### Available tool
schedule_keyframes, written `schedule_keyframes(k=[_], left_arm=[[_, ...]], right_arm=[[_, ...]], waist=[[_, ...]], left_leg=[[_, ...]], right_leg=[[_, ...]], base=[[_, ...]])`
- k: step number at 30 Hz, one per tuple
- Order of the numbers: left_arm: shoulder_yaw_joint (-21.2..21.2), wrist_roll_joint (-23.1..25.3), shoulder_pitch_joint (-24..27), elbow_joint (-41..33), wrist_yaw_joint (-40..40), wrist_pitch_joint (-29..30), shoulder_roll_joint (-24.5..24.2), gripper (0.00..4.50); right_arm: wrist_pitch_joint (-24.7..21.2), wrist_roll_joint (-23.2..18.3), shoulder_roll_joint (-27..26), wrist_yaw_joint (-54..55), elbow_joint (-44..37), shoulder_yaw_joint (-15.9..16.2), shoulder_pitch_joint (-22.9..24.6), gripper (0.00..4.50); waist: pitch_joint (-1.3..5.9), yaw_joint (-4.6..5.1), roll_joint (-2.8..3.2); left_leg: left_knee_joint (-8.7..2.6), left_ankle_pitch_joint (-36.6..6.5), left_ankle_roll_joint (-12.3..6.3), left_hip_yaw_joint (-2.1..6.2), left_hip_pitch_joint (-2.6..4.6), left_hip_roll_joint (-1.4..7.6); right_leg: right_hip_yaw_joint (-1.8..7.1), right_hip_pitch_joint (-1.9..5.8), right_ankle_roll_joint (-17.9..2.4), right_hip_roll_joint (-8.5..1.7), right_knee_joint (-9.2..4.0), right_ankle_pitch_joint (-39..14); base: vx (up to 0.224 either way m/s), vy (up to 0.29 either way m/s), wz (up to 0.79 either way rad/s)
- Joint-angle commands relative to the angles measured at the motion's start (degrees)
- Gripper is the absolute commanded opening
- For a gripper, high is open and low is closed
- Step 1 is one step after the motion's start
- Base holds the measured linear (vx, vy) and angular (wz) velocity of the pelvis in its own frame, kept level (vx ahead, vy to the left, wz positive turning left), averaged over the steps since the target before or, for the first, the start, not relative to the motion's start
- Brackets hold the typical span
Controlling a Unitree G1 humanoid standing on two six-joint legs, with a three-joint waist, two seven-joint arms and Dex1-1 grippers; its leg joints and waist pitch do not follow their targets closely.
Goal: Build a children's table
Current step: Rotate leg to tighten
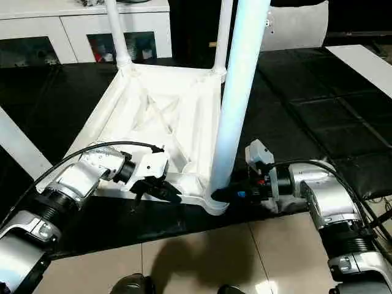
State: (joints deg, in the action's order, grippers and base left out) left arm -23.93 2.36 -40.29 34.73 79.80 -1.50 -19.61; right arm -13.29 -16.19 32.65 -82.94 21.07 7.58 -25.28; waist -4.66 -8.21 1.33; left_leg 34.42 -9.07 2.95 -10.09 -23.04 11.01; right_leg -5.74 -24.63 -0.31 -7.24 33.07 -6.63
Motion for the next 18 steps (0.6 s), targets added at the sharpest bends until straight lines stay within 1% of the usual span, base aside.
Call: schedule_keyframes(k=[1, 2, 3, 4, 6, 7, 8, 9, 10, 11, 12, 13, 14, 15, 16, 17, 18], left_arm=[[-0.4, -0.7, -0.9, -3.4, 1.9, -1.5, 0.4, 0.00], [-0.2, -0.8, -0.8, -3.4, 1.7, -1.0, 0.4, 0.00], [-0.1, -0.9, -0.7, -3.5, 1.3, -0.4, 0.3, 0.00], [0.1, -0.8, -0.6, -3.5, 0.8, 0.1, 0.4, 0.00], [0.6, -1.1, -0.5, -3.8, -0.6, 2.1, 0.7, 0.00], [1.2, -1.4, -0.4, -4.6, -2.1, 4.9, 1.4, 0.00], [1.5, -1.6, -0.3, -5.0, -2.8, 6.1, 1.7, 0.00], [2.2, -1.8, -0.4, -5.4, -4.7, 8.3, 2.6, 0.00], [2.6, -1.9, -0.5, -5.5, -5.9, 9.4, 3.2, 0.00], [3.3, -2.0, -0.6, -5.8, -8.2, 11.1, 4.4, 0.00], [3.7, -1.6, -0.8, -5.8, -10.9, 12.5, 5.7, 0.00], [3.7, -1.3, -0.8, -5.9, -12.0, 12.9, 6.2, 0.00], [3.8, -1.0, -1.0, -5.8, -13.1, 13.4, 6.8, 0.00], [4.3, -1.1, -1.3, -5.6, -15.4, 15.0, 8.4, 0.00], [4.3, -1.1, -1.3, -5.6, -15.4, 15.0, 8.4, 0.00], [4.4, -1.1, -1.4, -5.6, -16.0, 15.5, 8.8, 0.00], [4.7, -1.1, -1.6, -5.6, -17.9, 16.4, 10.2, 0.00]], right_arm=[[-0.6, -1.2, 0.2, -0.5, -0.3, 0.2, 0.3, 2.04], [-0.9, -1.6, 0.2, -0.7, -0.3, 0.0, 0.4, 1.99], [-1.4, -2.1, 0.1, -0.9, -0.7, -0.2, 0.7, 1.99], [-2.1, -2.7, 0.0, -1.1, -1.5, -0.4, 1.1, 1.97], [-4.4, -3.6, -0.6, 0.0, -3.3, -0.8, 2.0, 1.95], [-6.7, -3.3, -2.0, 3.8, -3.6, -1.2, 2.0, 1.95], [-7.8, -2.8, -2.8, 5.9, -3.5, -1.4, 1.8, 1.95], [-8.9, -2.1, -4.4, 9.7, -3.1, -1.7, 1.3, 1.95], [-9.4, -1.5, -5.4, 12.1, -2.8, -1.9, 0.9, 1.95], [-10.4, -0.4, -7.5, 17.0, -2.0, -2.5, 0.0, 1.95], [-12.3, 1.0, -10.7, 24.1, -0.7, -3.4, -1.4, 1.95], [-13.3, 1.4, -12.0, 27.2, -0.1, -3.9, -2.1, 1.95], [-14.0, 1.7, -13.3, 29.7, 0.5, -4.3, -2.7, 1.95], [-14.6, 2.4, -15.8, 34.8, 2.0, -5.1, -4.0, 1.95], [-14.6, 2.4, -15.8, 34.8, 2.0, -5.1, -4.0, 1.95], [-14.9, 2.4, -16.6, 36.4, 2.4, -5.4, -4.3, 1.95], [-15.5, 2.8, -18.9, 40.9, 3.9, -6.3, -5.5, 1.95]], waist=[[4.96, 0.42, -1.06], [4.96, 0.41, -1.08], [5.16, 0.38, -1.12], [5.11, 0.33, -1.07], [5.19, 0.21, -1.04], [5.21, 0.17, -0.99], [5.10, 0.32, -0.95], [5.11, 0.41, -0.93], [4.99, 0.66, -0.98], [4.96, 0.70, -0.95], [4.84, 1.12, -1.02], [4.75, 1.96, -1.02], [4.63, 2.89, -1.17], [4.69, 3.23, -1.08], [4.54, 4.24, -1.24], [4.69, 4.74, -1.20], [4.76, 5.00, -1.31]], left_leg=[[-4.51, -17.5, -2.81, 0.28, 1.48, 2.18], [-4.48, -17.4, -2.83, 0.29, 1.43, 2.14], [-4.43, -17.2, -2.84, 0.28, 1.48, 2.16], [-4.42, -17.0, -2.88, 0.27, 1.47, 2.17], [-4.41, -16.5, -2.93, 0.28, 1.49, 2.22], [-4.43, -16.1, -2.97, 0.27, 1.42, 2.23], [-4.52, -15.9, -2.79, 0.32, 1.30, 2.17], [-4.52, -16.4, -2.51, 0.31, 1.42, 2.16], [-4.54, -17.1, -1.90, 0.30, 1.40, 2.00], [-4.55, -17.8, -1.56, 0.40, 1.42, 1.92], [-4.66, -18.5, -0.63, 0.54, 1.34, 1.75], [-4.84, -19.3, 0.39, 0.85, 1.09, 1.57], [-4.84, -20.5, 1.11, 1.08, 0.93, 1.34], [-4.78, -21.2, 1.27, 1.14, 1.04, 1.25], [-4.75, -22.1, 1.41, 1.27, 0.68, 1.09], [-4.51, -22.7, 1.05, 1.26, 1.03, 0.95], [-4.44, -22.7, 0.70, 1.24, 1.11, 0.92]], right_leg=[[2.12, 3.27, -10.9, -1.86, -3.65, -23.6], [2.10, 3.33, -10.9, -1.90, -3.66, -23.7], [2.10, 3.41, -10.9, -1.91, -3.60, -23.5], [2.11, 3.36, -11.0, -1.93, -3.62, -23.5], [2.14, 3.42, -11.1, -1.89, -3.47, -22.6], [2.14, 3.45, -11.4, -1.81, -3.33, -21.8], [2.13, 3.41, -11.5, -1.73, -3.28, -21.7], [2.11, 3.37, -11.4, -1.73, -3.33, -22.2], [2.06, 3.27, -11.1, -1.72, -3.44, -23.7], [2.00, 3.28, -10.6, -1.88, -3.67, -25.2], [1.84, 3.30, -9.4, -1.92, -3.87, -27.8], [1.53, 3.47, -8.1, -1.93, -4.18, -30.2], [1.14, 3.59, -6.2, -1.95, -4.67, -33.1], [0.97, 3.57, -5.6, -1.95, -4.75, -34.1], [0.73, 3.60, -4.5, -1.85, -5.07, -35.6], [0.59, 3.41, -3.8, -1.96, -5.63, -36.7], [0.57, 3.33, -3.8, -1.94, -5.78, -36.5]], base=[[0.000, 0.000, 0.00], [0.000, 0.000, 0.00], [0.000, 0.000, 0.00], [0.000, 0.000, 0.00], [0.000, 0.000, 0.00], [0.000, 0.000, 0.00], [0.000, 0.000, 0.00], [0.000, 0.000, 0.00], [0.000, 0.000, 0.00], [0.000, 0.000, 0.00], [0.000, 0.000, 0.00], [0.000, 0.000, 0.00], [0.000, 0.000, 0.00], [0.000, 0.000, 0.00], [0.000, 0.000, 0.00], [0.000, 0.000, 0.00], [0.000, 0.000, 0.00]])
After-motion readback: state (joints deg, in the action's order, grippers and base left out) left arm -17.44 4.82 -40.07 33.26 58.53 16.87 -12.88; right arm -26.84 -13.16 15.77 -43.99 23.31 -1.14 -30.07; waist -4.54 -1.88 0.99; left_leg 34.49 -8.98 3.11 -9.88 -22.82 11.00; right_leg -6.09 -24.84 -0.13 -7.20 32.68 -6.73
